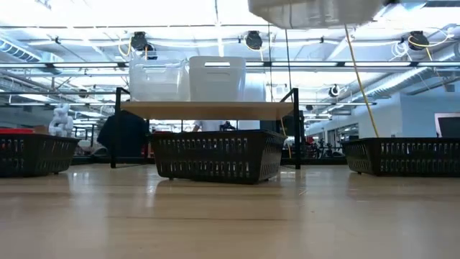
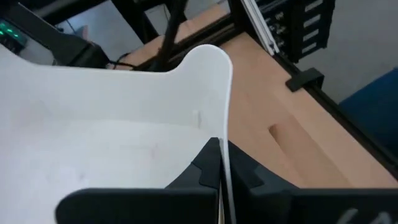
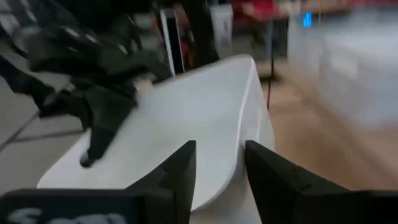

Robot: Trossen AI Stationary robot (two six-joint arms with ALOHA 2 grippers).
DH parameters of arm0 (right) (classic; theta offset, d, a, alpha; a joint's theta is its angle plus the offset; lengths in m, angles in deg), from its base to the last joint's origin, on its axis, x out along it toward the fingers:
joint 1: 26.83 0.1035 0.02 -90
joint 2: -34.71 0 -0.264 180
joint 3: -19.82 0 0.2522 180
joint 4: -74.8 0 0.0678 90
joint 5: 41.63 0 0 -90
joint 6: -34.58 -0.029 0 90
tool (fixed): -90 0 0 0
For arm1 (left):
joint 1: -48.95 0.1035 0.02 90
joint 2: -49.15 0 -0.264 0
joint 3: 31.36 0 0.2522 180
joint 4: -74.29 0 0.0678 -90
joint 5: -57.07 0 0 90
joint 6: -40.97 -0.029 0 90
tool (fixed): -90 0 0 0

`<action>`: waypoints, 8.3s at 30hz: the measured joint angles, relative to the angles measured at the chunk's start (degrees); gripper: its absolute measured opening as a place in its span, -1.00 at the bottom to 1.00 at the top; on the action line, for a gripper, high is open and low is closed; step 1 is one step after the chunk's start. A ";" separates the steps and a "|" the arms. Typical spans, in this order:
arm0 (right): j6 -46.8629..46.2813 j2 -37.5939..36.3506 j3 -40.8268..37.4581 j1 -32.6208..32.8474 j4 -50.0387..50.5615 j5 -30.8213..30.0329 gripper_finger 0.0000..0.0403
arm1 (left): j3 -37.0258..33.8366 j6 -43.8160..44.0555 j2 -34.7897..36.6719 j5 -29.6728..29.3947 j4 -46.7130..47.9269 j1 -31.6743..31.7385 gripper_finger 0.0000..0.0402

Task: Stack baskets on shelf by color
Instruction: Stack the white bin on top of the white bin on the shelf, then put the center black bin on the shelf, then put the middle bottom black bin on the shelf

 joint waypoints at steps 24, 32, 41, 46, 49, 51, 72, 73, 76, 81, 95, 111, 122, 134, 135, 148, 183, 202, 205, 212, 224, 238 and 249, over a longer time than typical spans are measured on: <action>28.59 -1.27 -3.74 0.77 -22.60 7.10 0.02 | 0.13 3.45 0.71 10.85 5.06 3.52 -0.99; 55.45 -4.56 -3.68 0.79 -33.90 0.06 0.02 | 0.15 7.20 0.52 17.06 5.46 5.01 -0.99; 47.91 -3.49 -6.38 0.71 -30.79 -0.85 0.02 | 0.13 5.76 6.78 11.73 14.04 8.63 -0.99; 48.46 -2.25 -12.97 0.60 -35.90 -0.84 0.02 | -0.02 5.09 13.20 11.38 16.12 13.09 -0.99; 49.50 -2.25 -16.52 0.31 -43.59 -1.00 0.02 | 1.00 1.74 17.41 15.11 15.59 16.63 -0.99; 51.20 -2.16 -18.63 0.28 -47.33 -1.07 0.02 | 2.81 0.36 18.51 17.18 15.15 18.97 -0.99; 51.06 -2.25 -19.69 -1.58 -49.95 -1.27 0.02 | 13.01 -10.57 17.06 13.61 29.25 45.47 -0.99; 51.04 -2.25 -19.69 -1.77 -49.96 -1.25 0.02 | 12.98 -10.86 16.50 14.47 29.37 45.92 -0.99; 50.07 -2.25 -19.69 -2.55 -50.05 -1.29 0.02 | 12.98 -11.05 14.77 16.47 29.21 46.87 -0.99; 47.95 -2.27 -19.69 -3.24 -47.06 -1.37 0.02 | 12.98 -11.77 11.51 16.90 30.87 47.22 -0.99; 43.38 -2.29 -19.71 -3.22 -43.21 -2.62 0.02 | 12.98 -11.88 10.58 17.17 39.37 47.52 -0.99; 39.46 -2.29 -19.71 -3.22 -42.57 -2.62 0.02 | 13.00 -5.04 11.04 22.36 40.66 47.37 -0.87; 37.69 -2.29 -19.71 -3.20 -40.63 -3.92 0.02 | 13.00 -1.70 11.04 24.44 41.67 47.26 -0.72; 28.22 -2.41 -19.71 -3.36 -29.36 -16.11 0.02 | 13.00 5.52 12.97 12.12 41.43 43.88 0.09; 27.39 -2.53 -19.71 -3.57 -28.50 -16.08 0.02 | 13.00 5.43 13.74 10.59 41.49 43.19 0.14; 12.39 -2.36 -19.71 -6.87 -17.65 -3.27 0.02 | 13.09 17.93 16.33 -0.77 40.50 24.66 0.09; -3.46 -1.14 -26.27 -6.80 -21.50 -0.98 0.02 | 12.98 62.45 -20.95 -9.07 28.82 7.22 -0.03; -3.93 -1.14 -26.27 -6.80 -21.47 -0.85 0.02 | 12.98 37.71 -16.31 14.96 29.87 7.65 -0.83; -3.99 -1.14 -26.27 -6.80 -21.47 -0.85 0.02 | 12.98 32.66 -12.04 22.75 29.87 7.60 -0.79; -4.01 -1.15 -26.25 -6.80 -21.45 -0.83 0.02 | 12.98 20.21 -0.09 18.10 25.34 8.49 -0.98; -4.23 -1.16 -26.24 -6.78 -20.53 0.96 0.02 | 12.98 27.99 -5.57 4.91 31.21 4.31 -0.63; -6.40 -1.09 -26.25 -6.80 -20.81 0.64 0.02 | 12.96 31.17 -18.30 6.43 23.74 -3.67 0.19; -6.40 -1.09 -26.25 -6.80 -21.02 0.61 0.02 | 12.98 34.08 -18.94 5.98 24.31 -3.18 -0.17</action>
